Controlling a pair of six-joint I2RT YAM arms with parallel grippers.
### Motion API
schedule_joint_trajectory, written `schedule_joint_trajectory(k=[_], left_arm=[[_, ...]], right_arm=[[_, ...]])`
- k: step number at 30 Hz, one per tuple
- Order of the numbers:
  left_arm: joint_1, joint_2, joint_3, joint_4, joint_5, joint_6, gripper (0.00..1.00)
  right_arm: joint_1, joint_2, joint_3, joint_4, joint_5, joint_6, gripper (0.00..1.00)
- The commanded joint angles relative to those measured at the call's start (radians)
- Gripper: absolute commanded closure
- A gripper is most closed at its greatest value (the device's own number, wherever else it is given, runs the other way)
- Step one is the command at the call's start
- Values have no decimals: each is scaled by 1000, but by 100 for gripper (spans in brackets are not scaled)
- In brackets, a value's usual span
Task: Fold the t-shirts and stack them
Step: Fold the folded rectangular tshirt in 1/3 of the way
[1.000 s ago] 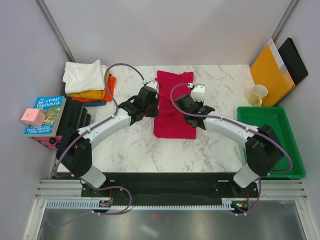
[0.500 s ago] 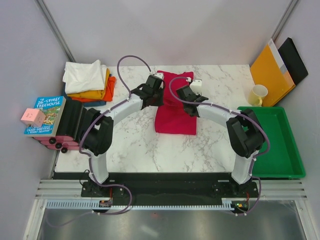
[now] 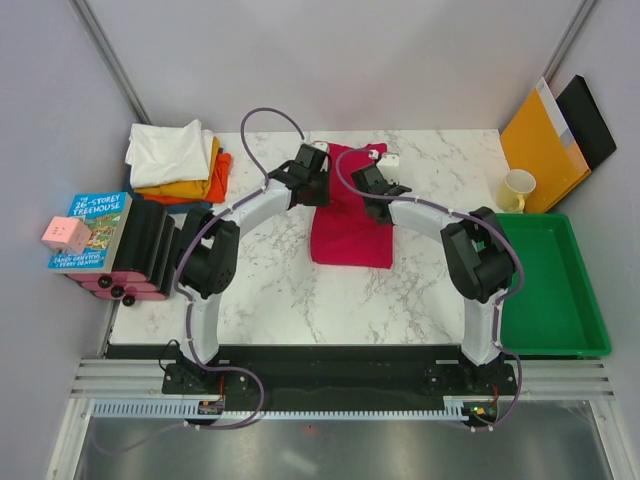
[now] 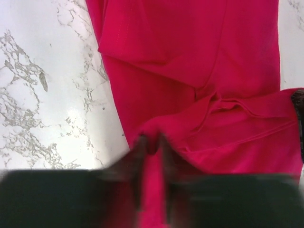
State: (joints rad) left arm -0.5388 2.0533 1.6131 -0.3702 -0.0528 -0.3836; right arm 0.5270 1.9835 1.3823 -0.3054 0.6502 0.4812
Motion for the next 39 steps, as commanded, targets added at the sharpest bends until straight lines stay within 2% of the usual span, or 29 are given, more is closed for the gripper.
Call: schedule_joint_trajectory(k=[1,2,3,4,6,8,9,10,11,12,13,14,15,18,25,27,28,29,34,39], left_arm=[[5,-18,68,2,-62,23,46],[5,-45,68,1,-83,25,30],[5,-59,68,1,-91,25,6],[5,-100,58,4,-96,23,0],[-3,-142,30,14,-101,17,1],[-12,-174,-24,27,-78,15,0],[-24,-198,-44,28,-65,14,0],[-33,-205,-85,30,-49,8,0],[-39,-211,-106,33,-39,-9,0],[-53,-219,-154,45,-21,-17,4],[-59,-220,-182,57,23,-24,7],[-64,-222,-209,71,45,-56,12],[-78,-226,-264,94,53,-70,24],[-116,-257,-367,131,96,-121,51],[-188,-311,-496,171,67,-152,51],[-194,-334,-539,180,33,-156,35],[-194,-338,-550,195,30,-150,30],[-194,-323,-555,194,34,-144,30],[-197,-255,-567,166,106,-168,44],[-239,-309,-696,191,117,-218,45]], right_arm=[[-2,-17,81,40,8,-19,63],[-1,-55,78,45,6,-20,55],[1,-73,69,48,-7,-20,40],[4,-93,61,46,-14,-29,34],[25,-155,23,48,-1,-36,21],[42,-198,-29,48,-35,-35,20],[48,-207,-51,48,-52,-27,28],[53,-213,-71,49,-69,-17,45],[57,-219,-116,54,-76,0,64],[57,-216,-136,63,-87,17,94],[57,-212,-149,68,-104,29,100],[59,-201,-167,68,-118,37,100],[60,-199,-176,68,-132,51,100],[91,-224,-226,74,-158,68,100],[119,-273,-363,91,-144,138,100],[117,-290,-391,107,-144,143,100],[119,-288,-399,106,-152,143,100],[119,-281,-408,106,-161,145,100],[128,-242,-485,97,-230,203,100],[180,-317,-600,100,-242,269,100]])
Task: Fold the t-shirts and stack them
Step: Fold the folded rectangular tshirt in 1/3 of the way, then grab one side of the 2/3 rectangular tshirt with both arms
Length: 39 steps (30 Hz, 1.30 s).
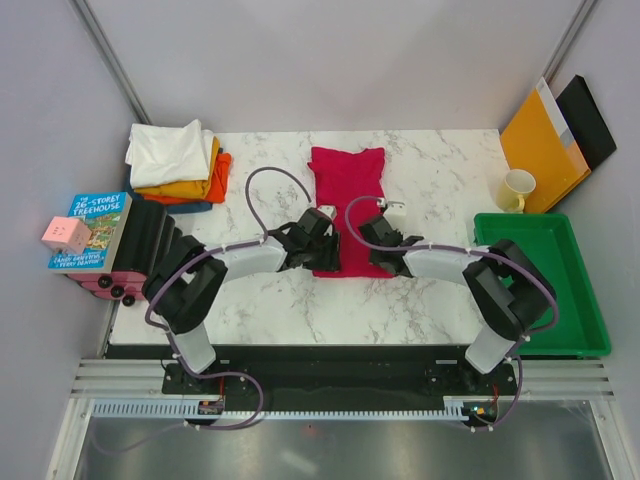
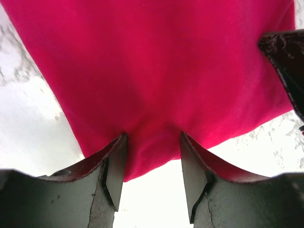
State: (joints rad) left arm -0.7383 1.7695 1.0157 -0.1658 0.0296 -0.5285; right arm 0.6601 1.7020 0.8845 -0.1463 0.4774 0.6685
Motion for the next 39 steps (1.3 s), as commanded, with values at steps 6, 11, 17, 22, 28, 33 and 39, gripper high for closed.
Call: schedule_joint_trajectory(k=[6,11,17,22,28,33,39], left_arm=[[-118,-146,-226,-23,12,-145,45],[-206,-248,-316,-47,-23,-220,46],[-291,-367,-336,-95,-181,-272,28],[-328,-482,-307,-115,-310,-265,1],[-371,-593,-403,-95,-350,-350,0],[-377,-663,-515,-100,-341,-488,11],[-377,-602,-551,-74,-318,-525,12]], right_arm=[[166,-195,-271,-128,-56,199,100],[234,-350,-352,-228,-28,290,100],[248,-518,-357,-286,74,249,81],[248,-645,-251,-326,136,172,21],[251,-696,-271,-357,119,186,20],[260,-740,-326,-360,84,218,23],[274,-743,-329,-369,87,229,23]])
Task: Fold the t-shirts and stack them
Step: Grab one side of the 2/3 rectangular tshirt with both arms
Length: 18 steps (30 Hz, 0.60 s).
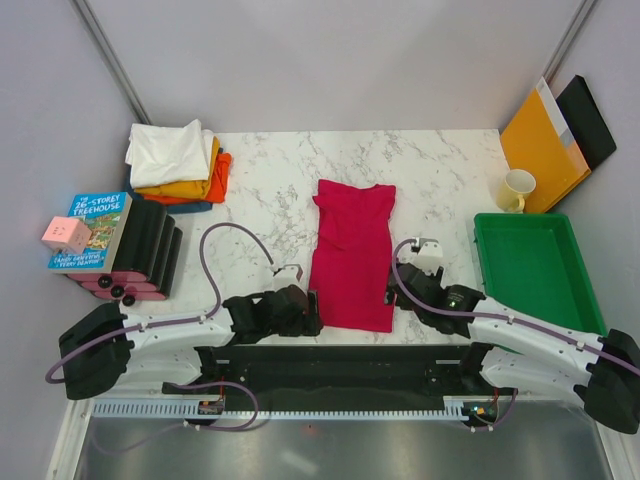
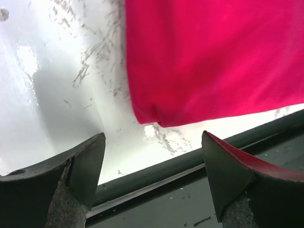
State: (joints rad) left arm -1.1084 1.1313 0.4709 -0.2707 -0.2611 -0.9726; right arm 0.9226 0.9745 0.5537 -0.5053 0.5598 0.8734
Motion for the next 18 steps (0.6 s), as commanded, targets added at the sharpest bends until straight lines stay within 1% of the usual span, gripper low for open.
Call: schedule_joint_trajectory(k=[1,3,4,5,7,8,10,11,13,14,15,16,18], left_arm=[[-7,45,-6,42,-26,-72,12],[-7,68,-3,79,-26,-66,14],[-7,88,-2,90,-23,-63,18],[-7,94,8,93,-21,-61,24],[-7,107,11,100,-17,-63,31],[-7,107,14,99,-17,-64,40],[-7,102,9,97,-17,-64,50],[-7,99,8,99,-15,-66,60],[-7,97,8,94,-9,-66,71],[-7,97,8,94,-7,-67,82],[-7,97,6,94,-1,-71,87],[-7,97,8,93,2,-71,97],[-7,97,8,91,6,-72,98]], right_arm=[[15,-20,2,-10,6,26,23],[21,-22,3,-10,5,32,24],[22,-23,2,-15,5,35,24],[25,-25,2,-18,6,36,25],[27,-30,-3,-27,9,47,25],[30,-33,-5,-33,8,52,26],[35,-42,-14,-36,8,62,27],[38,-43,-15,-41,8,67,27],[44,-48,-15,-48,6,82,28],[45,-48,-14,-65,9,90,28],[50,-49,-12,-74,6,98,28],[58,-48,-11,-84,6,117,28],[65,-42,-17,-104,-24,139,28]])
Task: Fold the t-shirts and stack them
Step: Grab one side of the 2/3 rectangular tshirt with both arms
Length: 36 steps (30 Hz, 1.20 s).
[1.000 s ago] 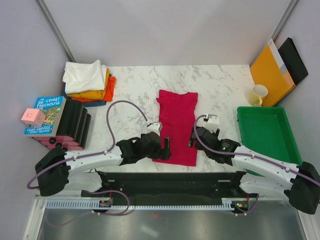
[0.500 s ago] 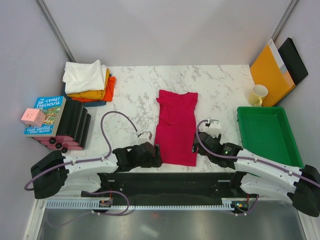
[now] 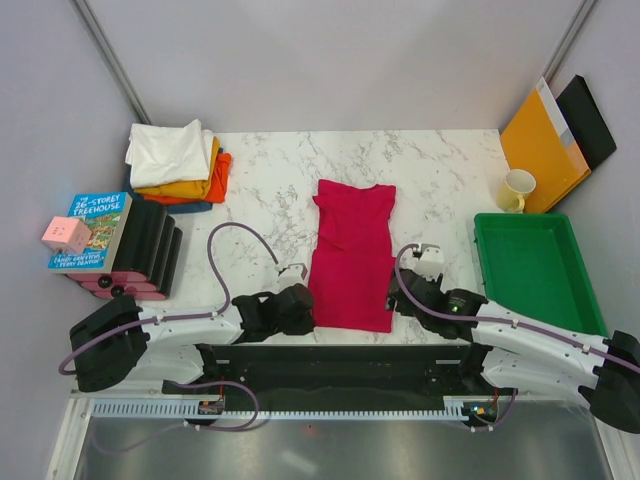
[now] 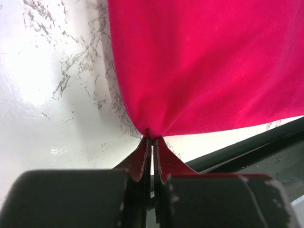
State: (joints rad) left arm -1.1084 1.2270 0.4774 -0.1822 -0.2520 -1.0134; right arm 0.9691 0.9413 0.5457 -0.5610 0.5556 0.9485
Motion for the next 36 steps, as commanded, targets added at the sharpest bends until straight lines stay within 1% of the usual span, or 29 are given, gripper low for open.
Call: schedule_joint_trajectory(k=[1,4,8,14,17,18,21,23,24,28,30,32,33,34,35,36], left_arm=[[-7,3,-2,3,-1,-31,98],[-7,9,-2,4,3,-30,98],[-8,31,7,10,16,-14,98],[-18,61,43,10,26,13,98],[-22,63,50,9,28,19,98],[-21,63,50,9,28,22,98],[-22,62,52,6,30,29,98],[-22,57,50,3,28,30,98],[-22,55,50,4,28,30,98],[-22,54,53,1,28,35,98],[-22,52,55,3,28,38,98],[-22,46,55,0,25,39,98],[-24,46,56,1,25,39,98],[-22,43,56,-2,23,41,98],[-22,42,56,-3,22,42,98],[-24,34,61,-6,19,44,98]], right_arm=[[32,-6,-13,-51,-32,87,27],[83,11,-46,-43,-65,134,27],[148,62,-81,15,-63,202,27],[217,143,-64,50,-51,237,31],[226,157,-73,58,-36,251,36],[226,159,-81,64,-36,259,42],[229,165,-89,76,-45,271,53],[229,171,-90,73,-48,276,55],[230,171,-90,67,-43,283,59],[232,166,-105,52,-46,309,68],[230,165,-113,49,-52,318,77],[232,163,-118,36,-54,332,83],[230,160,-116,29,-49,335,91],[232,156,-115,10,-45,335,97],[232,143,-106,-2,-34,340,100],[233,137,-98,-32,-16,338,100]])
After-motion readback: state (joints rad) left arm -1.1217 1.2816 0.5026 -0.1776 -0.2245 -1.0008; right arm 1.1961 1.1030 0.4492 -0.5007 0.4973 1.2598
